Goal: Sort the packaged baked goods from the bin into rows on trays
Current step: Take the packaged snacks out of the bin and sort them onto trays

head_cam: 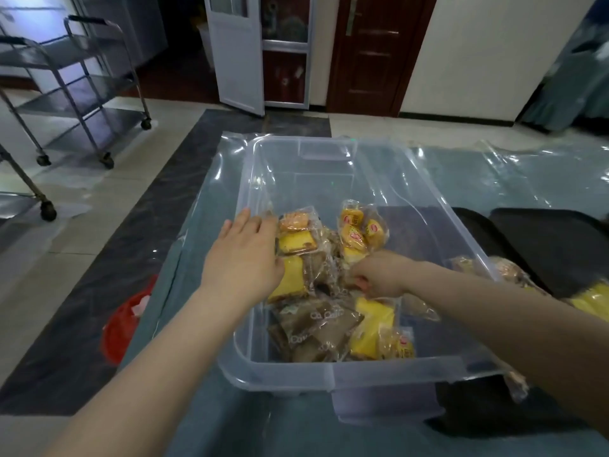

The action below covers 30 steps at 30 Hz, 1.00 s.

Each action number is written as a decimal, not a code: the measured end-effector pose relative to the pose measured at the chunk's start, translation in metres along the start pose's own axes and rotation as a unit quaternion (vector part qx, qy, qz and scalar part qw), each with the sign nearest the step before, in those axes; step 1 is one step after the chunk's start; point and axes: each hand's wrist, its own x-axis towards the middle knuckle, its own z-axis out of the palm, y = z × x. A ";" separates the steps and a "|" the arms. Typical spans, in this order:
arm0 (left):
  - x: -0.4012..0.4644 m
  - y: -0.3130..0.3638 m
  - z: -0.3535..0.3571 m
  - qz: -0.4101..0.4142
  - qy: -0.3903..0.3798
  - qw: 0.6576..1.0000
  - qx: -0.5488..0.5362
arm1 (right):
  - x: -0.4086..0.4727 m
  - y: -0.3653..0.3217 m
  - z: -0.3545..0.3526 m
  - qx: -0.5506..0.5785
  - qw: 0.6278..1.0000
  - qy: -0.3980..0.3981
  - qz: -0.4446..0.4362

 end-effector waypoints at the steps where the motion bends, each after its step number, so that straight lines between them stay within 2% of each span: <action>1: 0.001 0.001 0.000 0.004 -0.004 1.000 0.006 | 0.000 0.000 -0.002 0.014 1.000 0.004 0.000; 2: 0.002 0.001 -0.001 0.007 -0.009 1.000 0.014 | -0.001 0.000 -0.002 0.039 0.999 0.004 -0.004; 4: 0.006 0.001 -0.002 0.013 -0.017 0.999 0.030 | -0.002 0.000 0.002 0.070 0.996 -0.048 -0.003; 6: 0.011 0.004 -0.005 0.018 -0.030 0.999 0.030 | 0.000 -0.001 0.003 0.033 0.995 -0.094 -0.021; 9: 0.025 0.012 -0.009 0.002 -0.053 0.999 -0.006 | 0.009 0.004 -0.004 -0.001 0.999 -0.051 -0.020; 12: 0.056 0.020 -0.006 -0.013 -0.099 0.995 -0.030 | 0.018 0.021 -0.016 0.025 0.999 -0.001 0.021; 16: 0.106 0.039 0.017 -0.015 -0.222 0.974 -0.044 | 0.039 0.038 -0.026 0.050 0.995 0.038 0.082; 19: 0.130 0.047 0.046 -0.046 -0.286 0.956 -0.049 | 0.058 0.041 -0.027 0.104 0.983 0.077 0.126; 21: 0.132 0.042 0.070 -0.072 -0.314 0.947 -0.015 | 0.070 0.044 -0.021 0.160 0.972 0.101 0.136; 25: 0.120 0.029 0.111 -0.049 -0.392 0.918 0.037 | 0.088 0.048 0.002 0.280 0.946 0.097 0.129; 30: 0.117 0.016 0.116 -0.033 -0.400 0.914 0.059 | 0.100 0.043 0.015 0.241 0.958 0.053 0.149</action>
